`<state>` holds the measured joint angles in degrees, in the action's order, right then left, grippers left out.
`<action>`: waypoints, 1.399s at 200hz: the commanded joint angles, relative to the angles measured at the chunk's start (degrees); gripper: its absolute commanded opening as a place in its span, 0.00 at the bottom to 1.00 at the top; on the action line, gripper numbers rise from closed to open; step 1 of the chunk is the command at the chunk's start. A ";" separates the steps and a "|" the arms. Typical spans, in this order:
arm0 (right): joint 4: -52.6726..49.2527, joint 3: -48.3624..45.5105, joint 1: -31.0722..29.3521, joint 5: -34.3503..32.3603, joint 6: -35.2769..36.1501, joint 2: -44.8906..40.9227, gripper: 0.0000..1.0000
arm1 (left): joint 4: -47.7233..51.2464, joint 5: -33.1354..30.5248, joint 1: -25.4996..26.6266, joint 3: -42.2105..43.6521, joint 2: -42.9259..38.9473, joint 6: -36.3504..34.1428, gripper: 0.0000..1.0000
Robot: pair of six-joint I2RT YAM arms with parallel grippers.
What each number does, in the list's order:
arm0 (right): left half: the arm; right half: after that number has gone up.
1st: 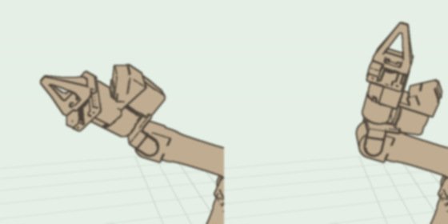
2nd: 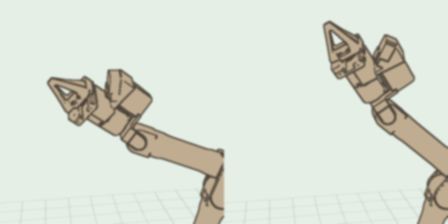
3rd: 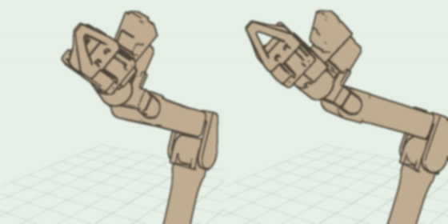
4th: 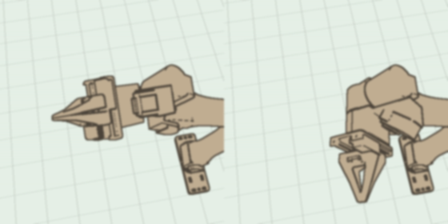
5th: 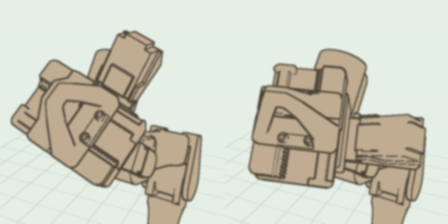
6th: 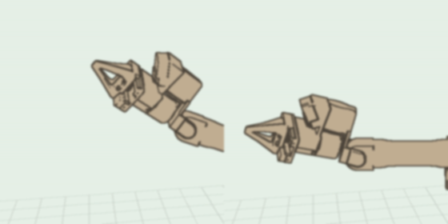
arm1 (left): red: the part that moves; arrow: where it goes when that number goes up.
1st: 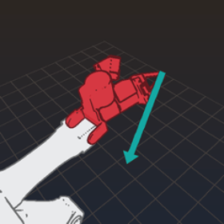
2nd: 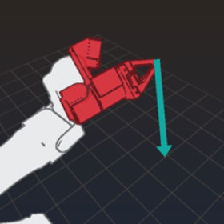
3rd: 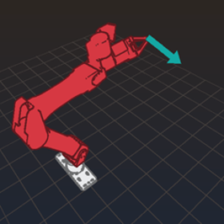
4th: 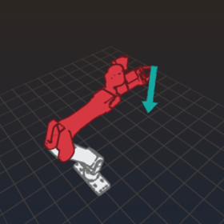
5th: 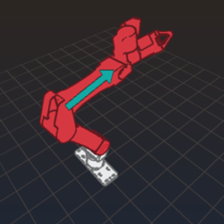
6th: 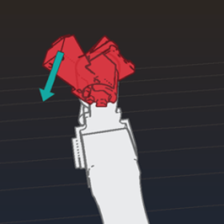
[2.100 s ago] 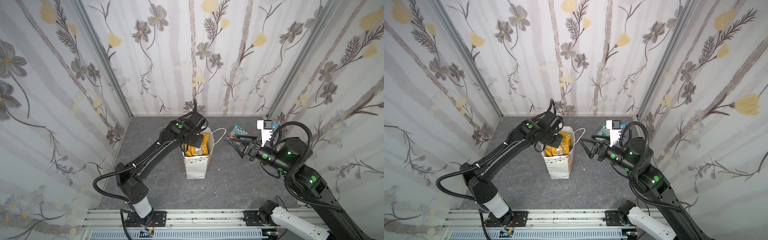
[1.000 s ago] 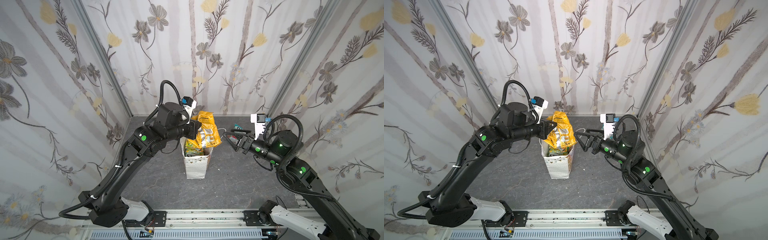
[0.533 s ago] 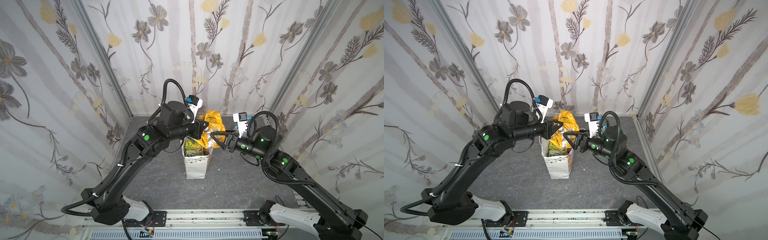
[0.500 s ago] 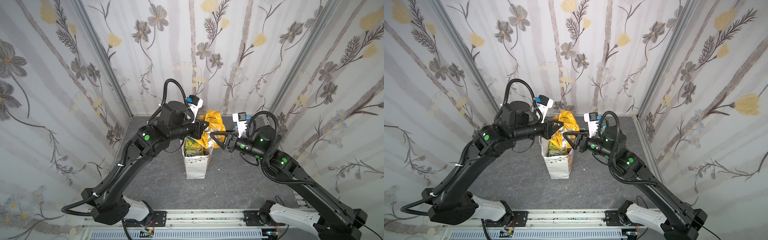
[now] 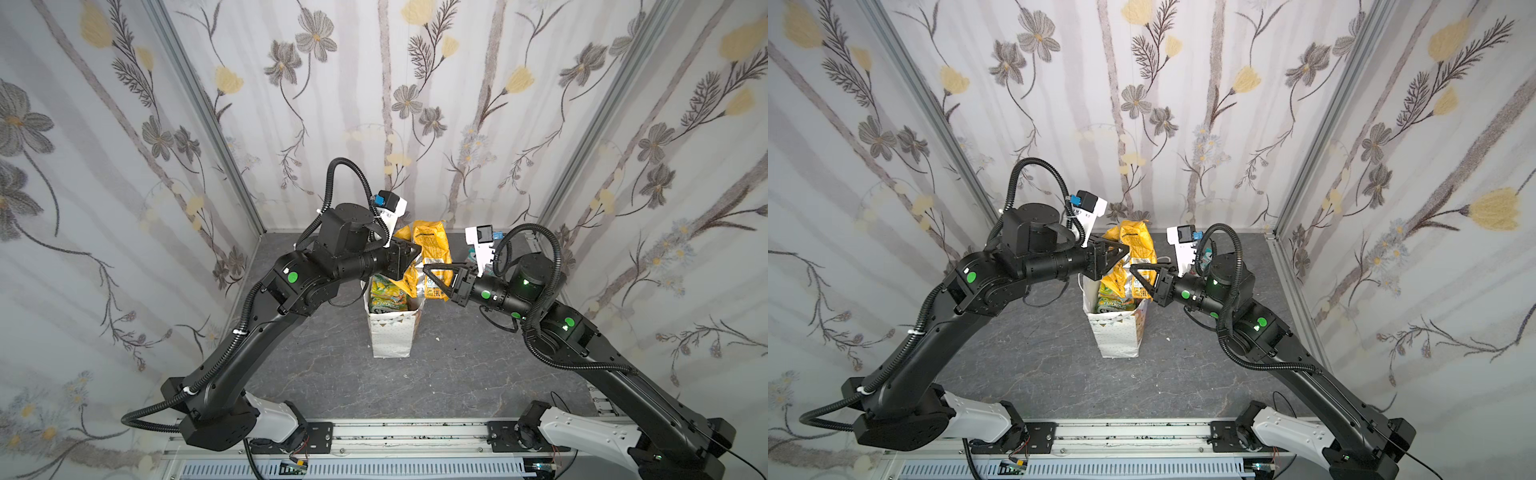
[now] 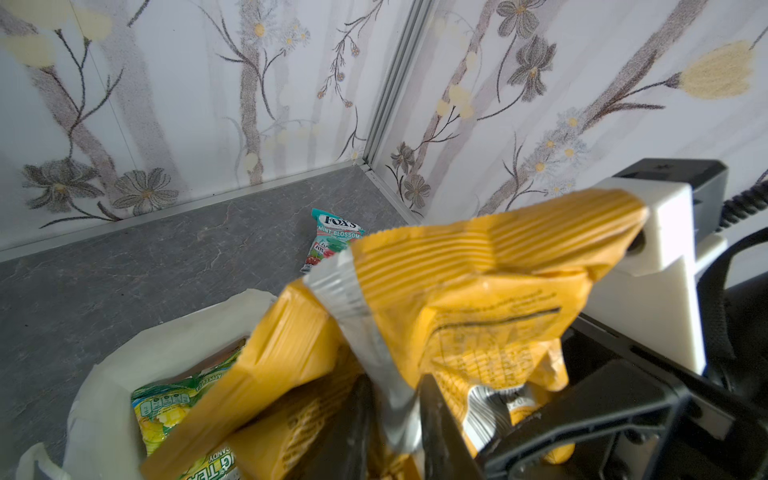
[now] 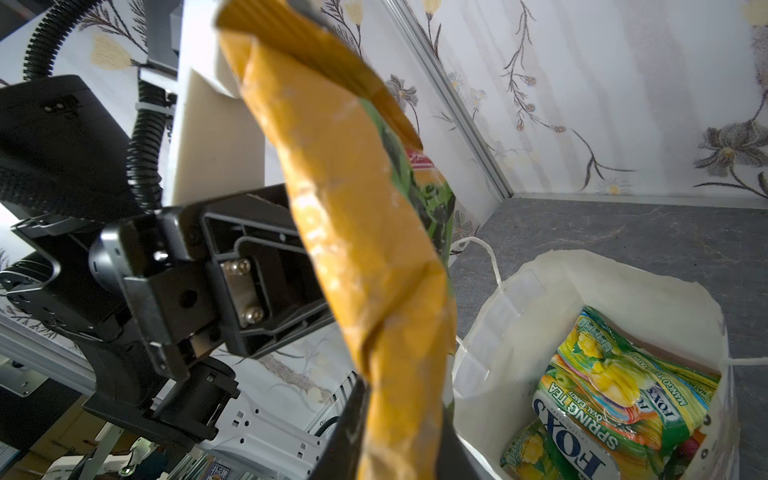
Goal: Take the snacks out of the paper bag
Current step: 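Grasp the yellow snack bag with the right gripper and open the left gripper, then carry the yellow snack bag beside the candy pack with the right gripper and release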
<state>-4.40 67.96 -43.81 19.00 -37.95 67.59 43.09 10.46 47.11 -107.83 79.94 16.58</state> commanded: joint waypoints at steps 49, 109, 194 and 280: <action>4.40 0.01 -0.06 -4.56 -0.63 -2.53 0.00 | -4.20 0.17 0.08 2.59 -3.56 -1.28 0.50; 4.53 2.45 1.36 -7.22 -0.25 -3.33 0.00 | -9.72 7.82 1.36 7.59 -9.45 -4.28 0.74; 7.22 3.67 15.70 -0.09 -5.20 -4.65 0.00 | -6.01 7.40 7.60 8.61 -9.64 -9.98 1.00; 10.73 -4.95 36.73 12.44 -11.46 -5.48 0.00 | 4.27 -10.91 19.10 4.50 -4.97 -15.05 1.00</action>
<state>1.74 65.60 -10.44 26.44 -46.52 62.11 43.40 7.51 63.99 -102.24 73.93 3.79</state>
